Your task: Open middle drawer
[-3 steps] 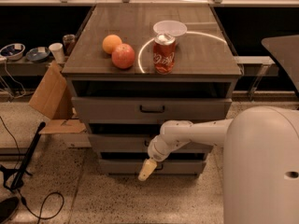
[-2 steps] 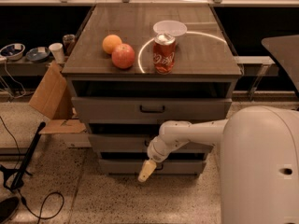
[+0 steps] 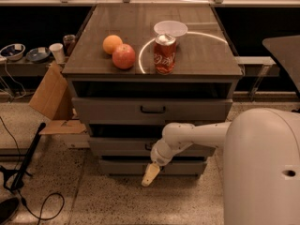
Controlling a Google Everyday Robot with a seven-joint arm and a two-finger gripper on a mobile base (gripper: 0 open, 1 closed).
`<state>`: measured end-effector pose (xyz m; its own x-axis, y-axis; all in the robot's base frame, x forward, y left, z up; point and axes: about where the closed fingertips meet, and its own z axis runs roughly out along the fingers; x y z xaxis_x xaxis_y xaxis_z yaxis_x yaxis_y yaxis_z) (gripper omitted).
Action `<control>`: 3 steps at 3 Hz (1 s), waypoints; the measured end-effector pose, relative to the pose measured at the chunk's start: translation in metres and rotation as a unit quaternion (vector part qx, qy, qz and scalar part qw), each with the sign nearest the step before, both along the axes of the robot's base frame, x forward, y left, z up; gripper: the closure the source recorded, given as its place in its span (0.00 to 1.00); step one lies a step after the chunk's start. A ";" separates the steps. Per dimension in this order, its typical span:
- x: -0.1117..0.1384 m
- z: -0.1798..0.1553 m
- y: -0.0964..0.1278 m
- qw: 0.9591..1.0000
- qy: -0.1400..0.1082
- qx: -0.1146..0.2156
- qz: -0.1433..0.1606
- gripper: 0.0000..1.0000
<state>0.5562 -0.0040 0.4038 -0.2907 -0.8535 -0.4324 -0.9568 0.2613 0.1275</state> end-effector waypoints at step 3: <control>-0.027 0.002 -0.018 0.999 0.035 -0.024 0.023 0.00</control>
Offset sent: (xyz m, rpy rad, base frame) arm -0.0306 -0.0261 0.0037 -0.0571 0.0741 0.0427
